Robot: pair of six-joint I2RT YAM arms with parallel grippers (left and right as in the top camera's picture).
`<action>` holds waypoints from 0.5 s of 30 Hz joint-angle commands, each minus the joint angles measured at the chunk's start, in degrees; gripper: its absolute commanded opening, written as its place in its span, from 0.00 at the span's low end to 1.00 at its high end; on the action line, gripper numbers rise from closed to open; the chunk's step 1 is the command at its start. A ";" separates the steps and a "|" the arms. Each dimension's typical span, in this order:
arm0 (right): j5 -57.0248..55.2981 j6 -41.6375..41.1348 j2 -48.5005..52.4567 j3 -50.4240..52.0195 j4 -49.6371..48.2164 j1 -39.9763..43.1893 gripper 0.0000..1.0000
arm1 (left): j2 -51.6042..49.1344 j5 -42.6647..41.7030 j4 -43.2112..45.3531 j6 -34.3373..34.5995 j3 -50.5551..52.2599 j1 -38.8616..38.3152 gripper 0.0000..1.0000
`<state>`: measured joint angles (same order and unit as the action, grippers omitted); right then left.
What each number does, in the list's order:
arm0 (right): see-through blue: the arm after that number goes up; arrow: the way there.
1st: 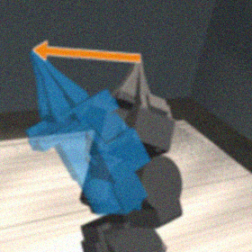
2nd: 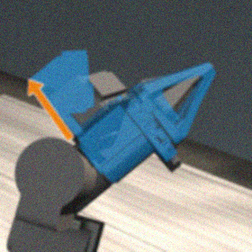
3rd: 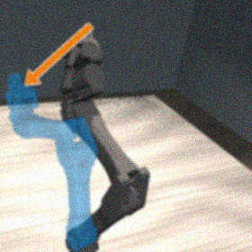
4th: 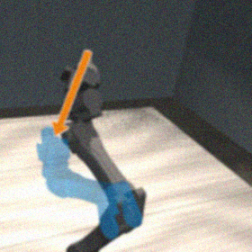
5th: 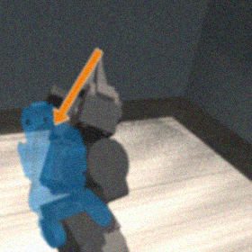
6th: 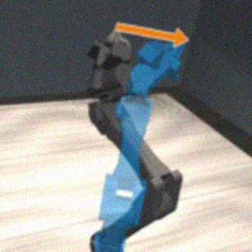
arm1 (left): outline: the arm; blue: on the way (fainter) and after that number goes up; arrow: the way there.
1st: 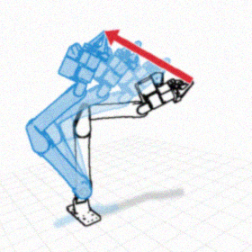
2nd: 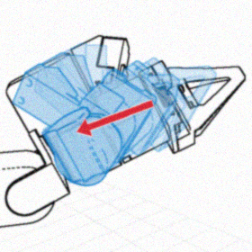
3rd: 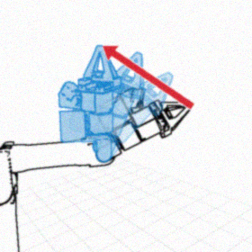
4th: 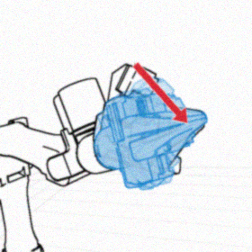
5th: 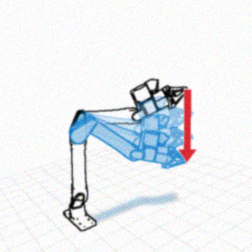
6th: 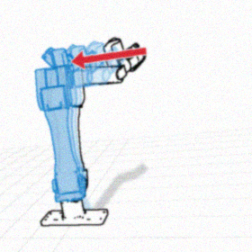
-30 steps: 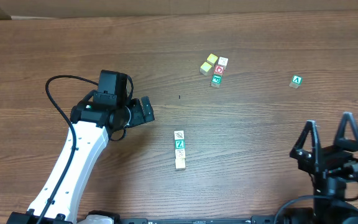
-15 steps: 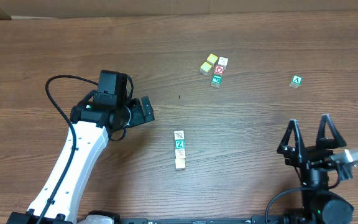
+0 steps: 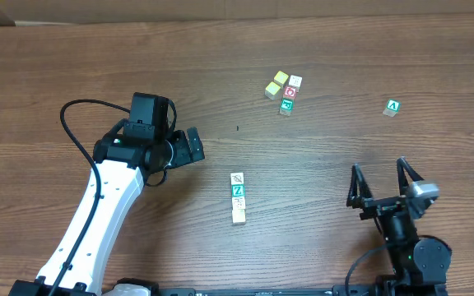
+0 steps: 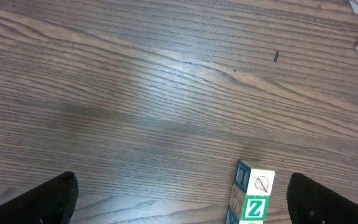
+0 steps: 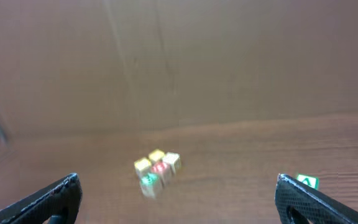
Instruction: Flip 3 blocks
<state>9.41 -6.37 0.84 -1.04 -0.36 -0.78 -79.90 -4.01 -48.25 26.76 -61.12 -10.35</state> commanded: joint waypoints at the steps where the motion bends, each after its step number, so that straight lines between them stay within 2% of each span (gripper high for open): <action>1: 2.19 10.43 -0.68 0.61 2.27 0.15 1.00 | -0.33 0.59 0.07 -1.05 -0.11 0.31 1.00; 5: 1.79 12.66 -0.68 0.59 4.13 0.15 1.00 | -0.33 0.59 0.07 -1.05 -0.11 0.31 1.00; 15: 1.84 12.22 -0.68 0.59 4.13 0.15 1.00 | -0.33 0.59 0.07 -1.05 -0.11 0.31 1.00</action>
<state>10.72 4.99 0.84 -1.04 4.08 -0.80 -79.90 -4.01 -48.25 26.76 -61.12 -10.35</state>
